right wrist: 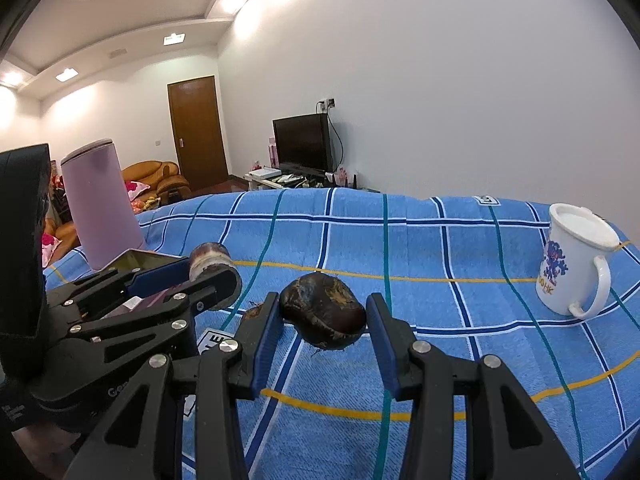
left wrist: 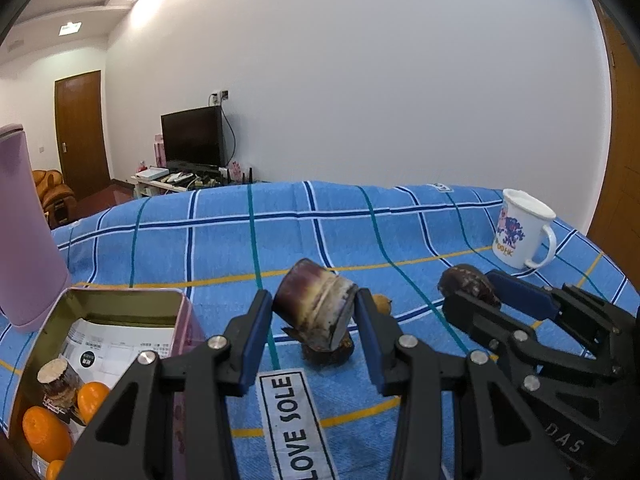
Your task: Organize fruits
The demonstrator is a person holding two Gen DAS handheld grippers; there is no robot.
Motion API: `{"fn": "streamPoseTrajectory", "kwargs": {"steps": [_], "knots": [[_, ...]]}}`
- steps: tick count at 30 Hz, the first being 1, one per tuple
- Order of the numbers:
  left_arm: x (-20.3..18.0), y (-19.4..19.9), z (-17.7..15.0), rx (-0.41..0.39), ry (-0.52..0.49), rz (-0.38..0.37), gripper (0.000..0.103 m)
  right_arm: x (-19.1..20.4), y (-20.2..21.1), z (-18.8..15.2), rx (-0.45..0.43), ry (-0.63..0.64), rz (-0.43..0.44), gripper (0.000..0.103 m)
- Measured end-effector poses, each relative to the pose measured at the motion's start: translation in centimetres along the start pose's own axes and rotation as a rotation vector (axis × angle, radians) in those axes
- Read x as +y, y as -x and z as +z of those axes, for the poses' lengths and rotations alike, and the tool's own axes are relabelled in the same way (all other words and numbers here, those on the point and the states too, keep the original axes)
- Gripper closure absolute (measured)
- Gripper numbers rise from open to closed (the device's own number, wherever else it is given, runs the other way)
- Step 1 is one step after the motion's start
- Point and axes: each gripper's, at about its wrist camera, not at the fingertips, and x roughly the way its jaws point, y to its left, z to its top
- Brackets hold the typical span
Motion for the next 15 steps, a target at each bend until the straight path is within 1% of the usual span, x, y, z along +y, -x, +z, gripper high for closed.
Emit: {"fn": "streamPoseTrajectory", "kwargs": {"steps": [15], "knots": [[-0.7,1.7,-0.2,-0.074,-0.037,0.007,0.059,0.1,1.3,-0.3,-0.053,0.002,-0.009,0.058]]}}
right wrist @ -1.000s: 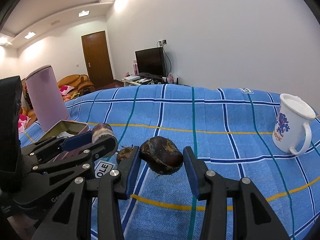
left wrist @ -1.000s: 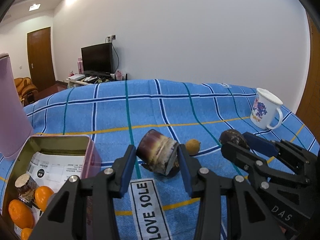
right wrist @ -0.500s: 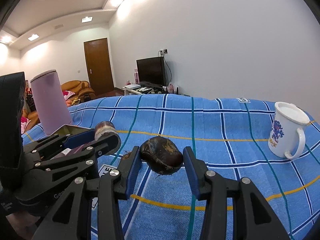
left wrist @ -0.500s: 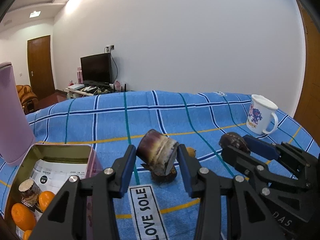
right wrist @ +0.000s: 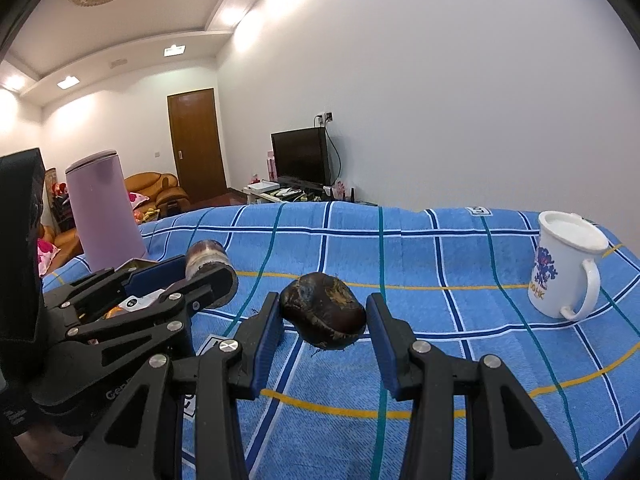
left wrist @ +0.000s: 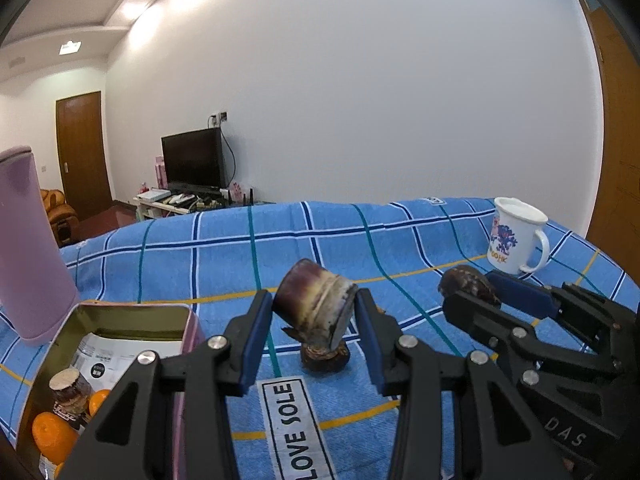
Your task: Organize fruits
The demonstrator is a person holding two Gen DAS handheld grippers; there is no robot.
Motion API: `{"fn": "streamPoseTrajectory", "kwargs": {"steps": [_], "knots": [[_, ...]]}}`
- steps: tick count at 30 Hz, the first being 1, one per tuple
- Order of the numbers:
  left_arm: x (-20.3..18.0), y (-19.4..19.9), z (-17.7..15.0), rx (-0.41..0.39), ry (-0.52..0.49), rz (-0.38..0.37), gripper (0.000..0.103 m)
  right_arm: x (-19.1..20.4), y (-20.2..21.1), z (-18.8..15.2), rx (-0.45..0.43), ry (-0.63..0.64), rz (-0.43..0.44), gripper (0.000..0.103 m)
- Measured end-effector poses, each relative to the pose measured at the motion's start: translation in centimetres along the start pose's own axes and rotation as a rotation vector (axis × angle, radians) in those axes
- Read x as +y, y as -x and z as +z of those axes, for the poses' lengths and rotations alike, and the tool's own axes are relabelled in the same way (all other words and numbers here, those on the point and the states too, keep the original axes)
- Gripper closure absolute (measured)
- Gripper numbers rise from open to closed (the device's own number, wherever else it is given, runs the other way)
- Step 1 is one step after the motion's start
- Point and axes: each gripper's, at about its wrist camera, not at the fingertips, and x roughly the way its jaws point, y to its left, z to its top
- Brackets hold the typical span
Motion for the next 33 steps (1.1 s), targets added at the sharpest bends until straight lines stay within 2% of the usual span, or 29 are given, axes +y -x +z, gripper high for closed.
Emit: {"fn": "streamPoseTrajectory", "kwargs": {"steps": [24,33], "knots": [[1.1,3.3,-0.7,0.024,0.026,-0.018,0.059,1.1,1.1,-0.6,-0.003,0.008,0.015,0.058],[2.5,4.8,-1.3,0.043,0.038,0.008,0.059,2.7,1.7,0.1,-0.011,0.031,0.054,0.058]]}}
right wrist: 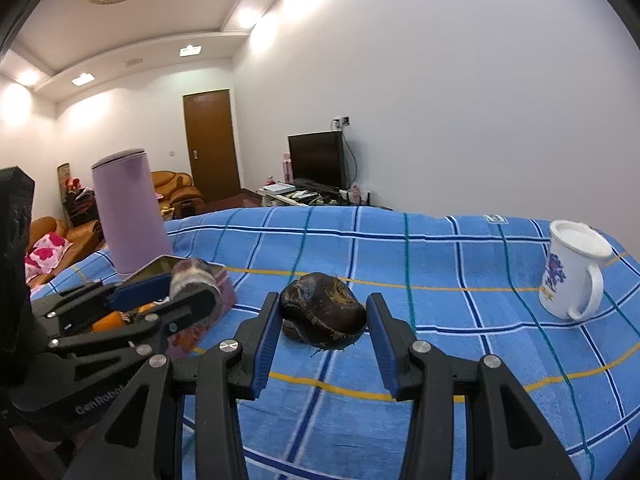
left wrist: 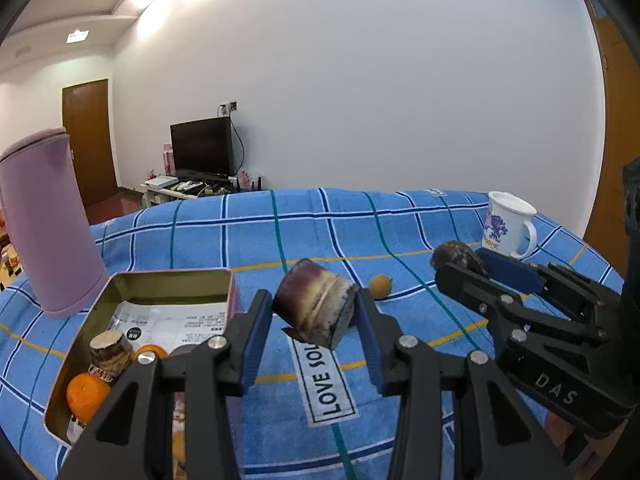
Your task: Organize fruits
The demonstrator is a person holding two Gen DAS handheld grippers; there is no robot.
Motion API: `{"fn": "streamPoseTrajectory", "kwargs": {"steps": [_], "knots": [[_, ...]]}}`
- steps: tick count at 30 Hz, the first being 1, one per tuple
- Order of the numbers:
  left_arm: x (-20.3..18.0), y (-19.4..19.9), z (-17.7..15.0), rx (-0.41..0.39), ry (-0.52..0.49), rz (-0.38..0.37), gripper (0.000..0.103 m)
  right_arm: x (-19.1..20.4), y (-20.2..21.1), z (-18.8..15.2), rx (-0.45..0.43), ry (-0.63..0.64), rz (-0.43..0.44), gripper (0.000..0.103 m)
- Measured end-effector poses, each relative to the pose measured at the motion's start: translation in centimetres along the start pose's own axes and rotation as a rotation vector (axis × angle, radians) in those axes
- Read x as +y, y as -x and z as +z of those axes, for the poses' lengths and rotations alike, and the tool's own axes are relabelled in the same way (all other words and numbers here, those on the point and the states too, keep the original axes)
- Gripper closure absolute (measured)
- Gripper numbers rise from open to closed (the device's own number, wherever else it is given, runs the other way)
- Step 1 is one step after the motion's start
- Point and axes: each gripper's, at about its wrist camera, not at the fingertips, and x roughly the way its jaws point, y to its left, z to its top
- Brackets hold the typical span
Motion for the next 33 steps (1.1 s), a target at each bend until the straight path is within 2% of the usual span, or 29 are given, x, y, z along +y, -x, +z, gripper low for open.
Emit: {"fn": "streamPoseTrajectory", "kwargs": {"steps": [13,33], "knots": [[2.2,1.5,-0.3,-0.010,0.013,0.052,0.059,2.6,-0.1,0.5,0.001,0.032,0.048,0.058],[4.9,3.2,-0.5,-0.023,0.055,0.083,0.059,5.8,-0.4,1.4,-0.005,0.085,0.107,0.058]]}}
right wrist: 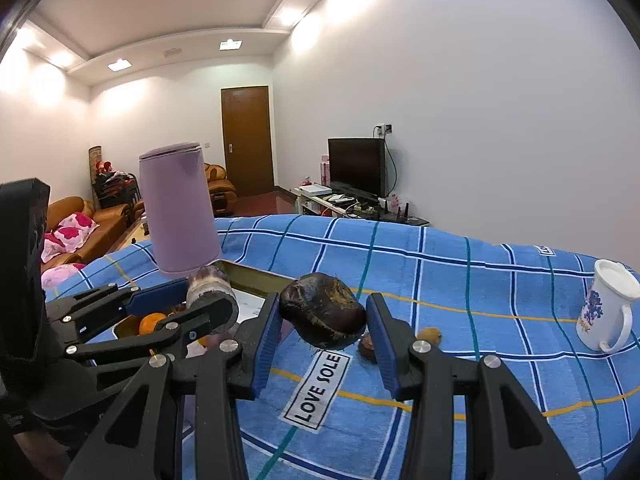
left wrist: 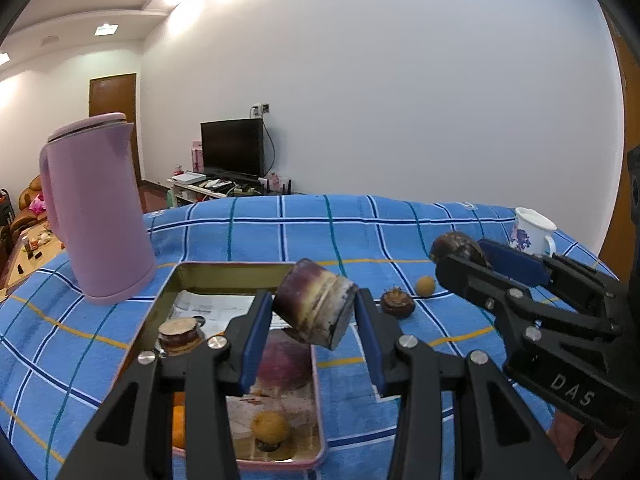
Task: Organize fruits
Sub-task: 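Hold the taro piece over the tray with the left tool while the right tool holds the dark fruit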
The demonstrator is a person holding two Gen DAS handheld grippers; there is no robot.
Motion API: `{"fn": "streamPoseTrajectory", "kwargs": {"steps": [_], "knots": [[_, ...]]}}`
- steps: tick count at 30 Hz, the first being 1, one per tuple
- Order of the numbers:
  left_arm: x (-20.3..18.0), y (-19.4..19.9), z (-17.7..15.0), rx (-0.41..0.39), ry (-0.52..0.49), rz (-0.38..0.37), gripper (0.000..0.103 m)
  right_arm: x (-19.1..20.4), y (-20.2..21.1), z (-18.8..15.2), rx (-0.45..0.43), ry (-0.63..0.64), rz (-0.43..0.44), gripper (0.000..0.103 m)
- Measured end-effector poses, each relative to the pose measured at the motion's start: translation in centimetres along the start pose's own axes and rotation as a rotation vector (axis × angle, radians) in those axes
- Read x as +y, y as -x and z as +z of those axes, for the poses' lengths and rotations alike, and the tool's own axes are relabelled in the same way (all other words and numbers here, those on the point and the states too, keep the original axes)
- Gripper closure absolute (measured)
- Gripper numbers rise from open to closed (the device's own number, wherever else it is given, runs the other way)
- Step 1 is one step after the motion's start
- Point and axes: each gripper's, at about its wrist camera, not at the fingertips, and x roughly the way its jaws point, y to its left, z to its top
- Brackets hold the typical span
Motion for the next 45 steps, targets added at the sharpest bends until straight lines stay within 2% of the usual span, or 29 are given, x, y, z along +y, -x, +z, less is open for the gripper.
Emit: {"fn": "streamPoseTrajectory", "kwargs": {"steps": [20,30,45], "knots": [[5.4,1.0,0.1,0.003,0.060,0.080,0.059,2.8,-1.9,0.7,0.020,0.044,0.065,0.058],[8.7,0.5,-0.3,0.034,0.092,0.121,0.059,4.5,-3.2,0.7,0.037,0.068,0.107,0.058],[10.2,-1.0,-1.4,0.102,0.100,0.122,0.059,7.7,-5.3,0.1,0.090,0.108,0.165,0.058]]}}
